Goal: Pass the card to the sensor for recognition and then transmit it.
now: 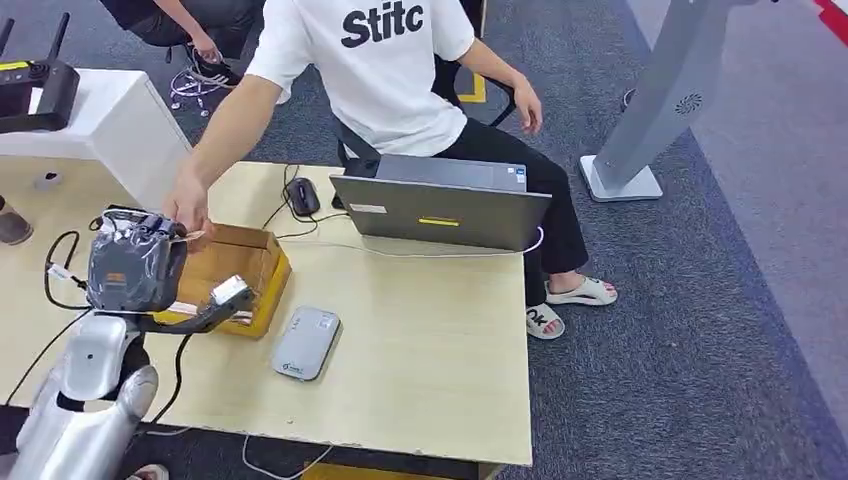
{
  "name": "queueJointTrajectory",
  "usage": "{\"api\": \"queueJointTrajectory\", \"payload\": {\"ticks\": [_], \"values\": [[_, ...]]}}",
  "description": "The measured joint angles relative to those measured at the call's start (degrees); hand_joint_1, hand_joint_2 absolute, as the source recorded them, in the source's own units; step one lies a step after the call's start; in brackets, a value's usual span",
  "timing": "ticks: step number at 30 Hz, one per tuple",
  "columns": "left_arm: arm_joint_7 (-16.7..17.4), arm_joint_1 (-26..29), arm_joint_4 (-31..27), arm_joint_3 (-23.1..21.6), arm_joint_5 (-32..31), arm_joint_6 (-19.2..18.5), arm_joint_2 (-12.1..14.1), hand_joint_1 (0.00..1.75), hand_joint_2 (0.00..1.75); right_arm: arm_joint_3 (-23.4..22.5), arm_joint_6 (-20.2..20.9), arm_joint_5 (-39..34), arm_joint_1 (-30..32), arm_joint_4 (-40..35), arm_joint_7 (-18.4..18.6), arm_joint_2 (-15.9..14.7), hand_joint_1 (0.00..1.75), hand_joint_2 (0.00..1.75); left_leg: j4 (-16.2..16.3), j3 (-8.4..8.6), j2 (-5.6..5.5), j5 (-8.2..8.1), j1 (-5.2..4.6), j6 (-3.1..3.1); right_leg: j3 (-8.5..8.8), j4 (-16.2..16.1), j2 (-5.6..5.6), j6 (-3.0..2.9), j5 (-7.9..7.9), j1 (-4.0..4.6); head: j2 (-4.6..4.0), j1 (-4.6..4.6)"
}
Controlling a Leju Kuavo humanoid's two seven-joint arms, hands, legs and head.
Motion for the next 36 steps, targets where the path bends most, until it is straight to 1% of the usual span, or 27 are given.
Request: {"api": "queueJointTrajectory", "payload": {"ticks": [2,3,4,5,12,14,18,20,22,23,24,28,30,32,34,36], "values": [[0.0,0.0,-0.6,0.4,0.0,0.2,0.6,1.75,1.75,0.0,-0.2,0.5,0.0,0.0,0.4,0.0,0.0,1.75,0.0,0.0,0.0,0.0,0.0,0.0,0.0,0.0,0.0,0.0,0.0,0.0,0.0,0.0],[0.0,0.0,-0.7,0.6,0.1,0.3,0.9,0.1,1.75,0.0,-0.3,0.6,0.0,0.0,0.4,0.0,0.0,1.75,0.0,0.0,0.01,0.0,0.0,0.0,0.0,0.0,0.0,0.0,0.0,0.0,0.0,0.02],[0.0,0.0,-0.8,0.8,0.2,0.5,1.1,0.1,1.75,0.0,-0.4,0.7,0.0,0.0,0.5,0.0,0.0,1.75,0.0,0.0,0.01,0.0,0.0,0.0,0.0,0.0,0.0,0.0,0.0,0.0,0.0,0.02],[0.0,0.2,-0.9,1.0,0.2,0.8,1.2,0.0,1.75,0.0,-0.5,0.8,0.0,0.0,0.5,0.0,0.0,1.75,0.0,0.0,0.03,0.0,0.0,0.0,-0.01,0.0,0.01,0.0,0.0,0.0,0.0,0.0],[0.4,2.1,-1.8,2.6,0.3,6.3,1.3,0.0,1.75,0.0,-0.6,1.2,0.1,0.0,0.5,0.0,0.0,1.75,0.0,-0.02,0.0,0.0,0.0,0.0,-0.01,0.0,0.0,0.0,-0.01,0.0,0.0,0.02],[0.6,3.2,-2.6,3.4,0.6,8.4,1.2,0.0,1.75,0.0,-0.6,1.2,0.1,0.0,0.3,0.0,0.0,1.75,0.0,-0.01,0.02,0.0,0.0,0.0,-0.02,0.0,0.01,0.0,-0.01,0.0,0.0,0.02],[0.6,4.8,-3.4,4.5,1.0,9.4,0.9,0.0,1.75,0.0,-0.7,1.2,0.1,0.0,0.2,0.0,0.0,1.75,0.0,-0.02,0.0,0.0,0.0,0.0,-0.01,0.0,-0.02,0.0,-0.01,0.0,0.0,0.0],[-1.1,6.1,-4.5,5.2,2.7,9.9,0.8,0.0,1.75,-0.1,-0.7,1.1,0.1,0.0,0.2,0.0,0.0,1.75,0.0,-0.02,0.03,0.0,0.0,0.0,-0.01,0.0,0.01,0.0,0.0,0.0,0.0,0.02],[-2.9,8.5,-6.9,5.8,4.2,10.3,0.7,0.0,1.75,-0.2,-0.9,1.0,0.2,0.0,0.5,0.0,0.0,1.75,0.0,-0.01,0.07,-0.01,0.0,0.0,-0.04,0.0,0.06,0.0,-0.01,-0.01,0.0,0.0],[-3.4,9.7,-8.1,6.0,4.8,9.9,0.6,0.0,1.75,-0.3,-0.9,0.8,0.3,0.0,0.6,0.0,0.0,1.75,0.0,-0.03,0.06,-0.01,0.0,0.0,-0.05,0.0,0.06,0.01,-0.01,-0.01,0.0,0.02],[-4.0,11.1,-9.7,6.2,6.0,8.3,0.5,0.0,1.75,-0.5,-1.1,0.5,0.4,0.0,0.7,0.0,0.0,1.75,0.0,-0.03,0.05,-0.02,-0.01,0.0,-0.05,0.0,0.05,0.02,-0.03,-0.01,0.0,0.02],[-5.3,17.5,-17.4,6.4,11.1,-1.6,0.6,0.0,1.75,-1.9,-1.8,-0.1,0.9,0.0,0.9,0.4,0.0,1.75,0.0,-0.07,0.05,-0.03,-0.01,0.02,-0.09,0.0,0.05,0.02,-0.04,-0.01,0.0,0.02],[-5.9,19.9,-20.5,6.5,13.8,-4.9,1.0,0.0,1.75,-2.5,-1.9,0.0,1.2,0.0,0.7,0.5,0.0,1.75,0.0,-0.1,0.02,-0.03,-0.01,0.02,-0.1,0.0,0.0,0.02,-0.05,-0.01,0.0,0.02],[-7.1,21.4,-22.4,6.8,18.0,-8.7,1.8,0.0,1.75,-3.0,-1.9,0.3,1.2,0.0,0.7,0.7,0.0,1.75,0.0,-0.1,0.02,-0.03,0.0,0.01,-0.1,0.0,0.0,0.02,-0.05,0.0,0.0,0.02],[-7.7,22.5,-23.8,7.1,21.2,-11.2,2.6,0.0,1.75,-3.3,-1.9,0.6,1.2,0.0,0.5,0.8,0.0,1.75,0.0,-0.09,0.02,-0.01,0.01,0.0,-0.1,0.0,0.01,0.02,-0.04,0.01,0.0,0.02],[-7.9,23.3,-24.7,7.5,22.5,-12.7,3.5,0.0,1.75,-3.5,-1.9,1.0,1.2,0.0,0.3,0.8,0.0,1.75,0.0,-0.08,0.02,0.01,0.01,-0.03,-0.08,0.0,0.0,0.02,-0.03,0.01,0.0,0.02]]}}
